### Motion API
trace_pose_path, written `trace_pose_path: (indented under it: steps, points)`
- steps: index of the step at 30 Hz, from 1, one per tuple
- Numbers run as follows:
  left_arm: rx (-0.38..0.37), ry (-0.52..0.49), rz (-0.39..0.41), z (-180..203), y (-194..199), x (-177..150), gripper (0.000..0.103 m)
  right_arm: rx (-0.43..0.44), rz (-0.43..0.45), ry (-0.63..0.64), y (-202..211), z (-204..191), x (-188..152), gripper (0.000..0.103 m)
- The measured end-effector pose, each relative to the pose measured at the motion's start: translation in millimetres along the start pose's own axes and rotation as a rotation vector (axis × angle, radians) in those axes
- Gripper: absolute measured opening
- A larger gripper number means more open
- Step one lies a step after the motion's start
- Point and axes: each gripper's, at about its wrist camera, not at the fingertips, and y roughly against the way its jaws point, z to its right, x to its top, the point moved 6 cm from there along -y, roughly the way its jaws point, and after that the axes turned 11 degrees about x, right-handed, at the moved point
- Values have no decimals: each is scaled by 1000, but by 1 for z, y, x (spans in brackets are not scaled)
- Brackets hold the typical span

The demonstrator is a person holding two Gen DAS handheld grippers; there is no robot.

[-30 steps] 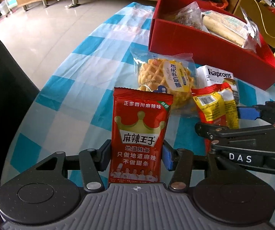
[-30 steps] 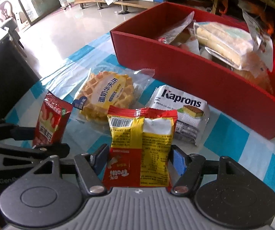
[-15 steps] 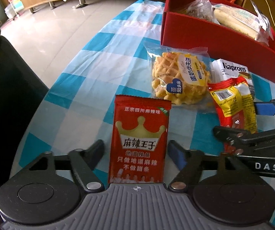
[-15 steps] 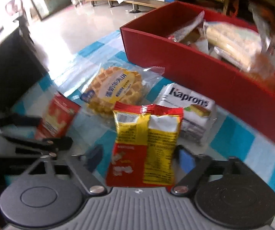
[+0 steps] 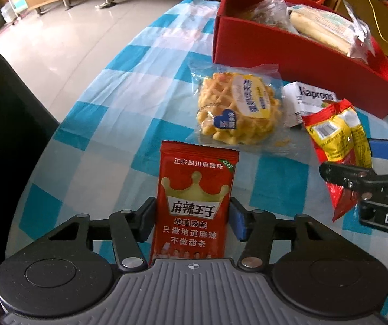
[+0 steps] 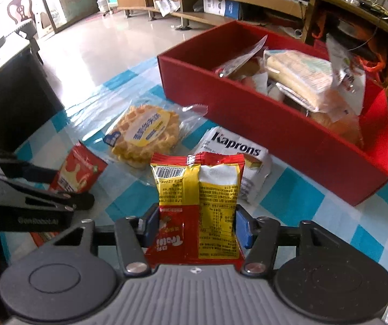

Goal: Organize snacks
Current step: 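Lift and carry both packets over the red box with both tools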

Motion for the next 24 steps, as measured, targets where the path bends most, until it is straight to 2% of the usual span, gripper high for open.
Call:
trace_pose_path:
  steps: [9,24]
  points:
    - [-16,-9,99,17,30,16,62,11,86,-22,29,4,12,56]
    - [-61,-11,167,41,52,42,63,5,164,-62,51,19,26,56]
